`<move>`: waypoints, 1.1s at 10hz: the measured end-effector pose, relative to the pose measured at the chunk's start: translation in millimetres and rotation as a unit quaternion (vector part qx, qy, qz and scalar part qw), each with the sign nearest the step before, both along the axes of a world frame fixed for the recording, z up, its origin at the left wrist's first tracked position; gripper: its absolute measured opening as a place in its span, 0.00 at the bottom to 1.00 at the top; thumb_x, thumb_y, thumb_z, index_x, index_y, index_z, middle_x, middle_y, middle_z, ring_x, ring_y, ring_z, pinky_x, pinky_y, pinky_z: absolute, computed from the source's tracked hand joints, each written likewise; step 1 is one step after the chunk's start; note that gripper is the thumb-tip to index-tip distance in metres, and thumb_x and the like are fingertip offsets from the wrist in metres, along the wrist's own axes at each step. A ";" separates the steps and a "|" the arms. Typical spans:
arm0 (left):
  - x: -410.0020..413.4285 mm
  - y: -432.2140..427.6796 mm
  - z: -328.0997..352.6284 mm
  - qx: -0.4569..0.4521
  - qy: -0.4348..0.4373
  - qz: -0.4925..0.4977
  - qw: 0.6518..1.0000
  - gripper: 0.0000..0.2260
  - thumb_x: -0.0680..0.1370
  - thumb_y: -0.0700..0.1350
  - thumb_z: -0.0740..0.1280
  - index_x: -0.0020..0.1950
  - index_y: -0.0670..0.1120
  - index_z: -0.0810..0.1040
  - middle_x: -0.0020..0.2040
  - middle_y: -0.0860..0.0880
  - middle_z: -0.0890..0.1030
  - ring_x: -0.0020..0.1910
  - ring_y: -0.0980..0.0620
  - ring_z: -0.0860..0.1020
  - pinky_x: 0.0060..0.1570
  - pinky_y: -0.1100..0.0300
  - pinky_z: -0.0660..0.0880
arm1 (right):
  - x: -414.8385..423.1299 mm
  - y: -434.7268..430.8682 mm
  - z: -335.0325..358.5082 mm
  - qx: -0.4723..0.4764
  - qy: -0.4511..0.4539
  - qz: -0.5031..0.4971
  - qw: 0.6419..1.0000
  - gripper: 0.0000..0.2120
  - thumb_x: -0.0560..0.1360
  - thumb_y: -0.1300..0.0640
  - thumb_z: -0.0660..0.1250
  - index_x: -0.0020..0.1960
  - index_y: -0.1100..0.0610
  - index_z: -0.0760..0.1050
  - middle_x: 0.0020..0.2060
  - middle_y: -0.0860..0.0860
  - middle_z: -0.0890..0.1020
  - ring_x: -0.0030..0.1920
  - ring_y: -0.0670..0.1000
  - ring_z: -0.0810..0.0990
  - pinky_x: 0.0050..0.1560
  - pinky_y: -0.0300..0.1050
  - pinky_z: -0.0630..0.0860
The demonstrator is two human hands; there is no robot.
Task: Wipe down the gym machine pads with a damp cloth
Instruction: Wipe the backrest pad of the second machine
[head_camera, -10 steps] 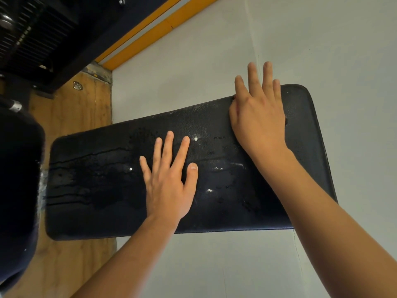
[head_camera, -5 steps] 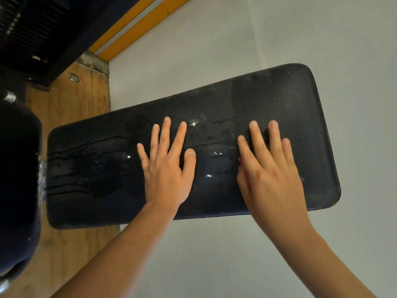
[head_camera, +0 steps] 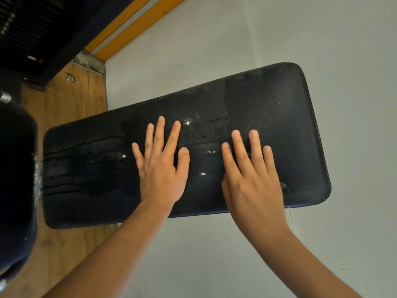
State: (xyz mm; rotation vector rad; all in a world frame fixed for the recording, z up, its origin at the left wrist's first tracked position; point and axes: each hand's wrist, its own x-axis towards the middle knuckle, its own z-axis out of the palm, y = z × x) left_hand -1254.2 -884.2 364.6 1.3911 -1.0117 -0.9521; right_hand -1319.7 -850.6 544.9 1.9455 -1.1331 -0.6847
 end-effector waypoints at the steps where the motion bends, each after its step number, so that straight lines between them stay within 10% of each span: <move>1: 0.0 -0.7 0.0 0.004 -0.003 0.003 1.000 0.26 0.84 0.57 0.49 0.83 0.58 0.55 0.84 0.53 0.50 0.83 0.52 0.44 0.79 0.36 0.43 | 7.4 -11.4 -7.0 -0.013 -0.008 -0.008 1.000 0.26 0.81 0.58 0.60 0.78 0.62 0.65 0.80 0.61 0.62 0.81 0.66 0.54 0.78 0.63 0.51; 11: 0.1 -0.5 -1.9 0.000 0.002 0.001 1.000 0.26 0.84 0.56 0.48 0.83 0.59 0.55 0.84 0.54 0.49 0.83 0.53 0.43 0.79 0.37 0.42 | 44.6 -81.8 -7.6 -0.029 -0.001 -0.024 0.999 0.25 0.84 0.56 0.57 0.80 0.61 0.62 0.82 0.62 0.54 0.82 0.66 0.47 0.79 0.65 0.47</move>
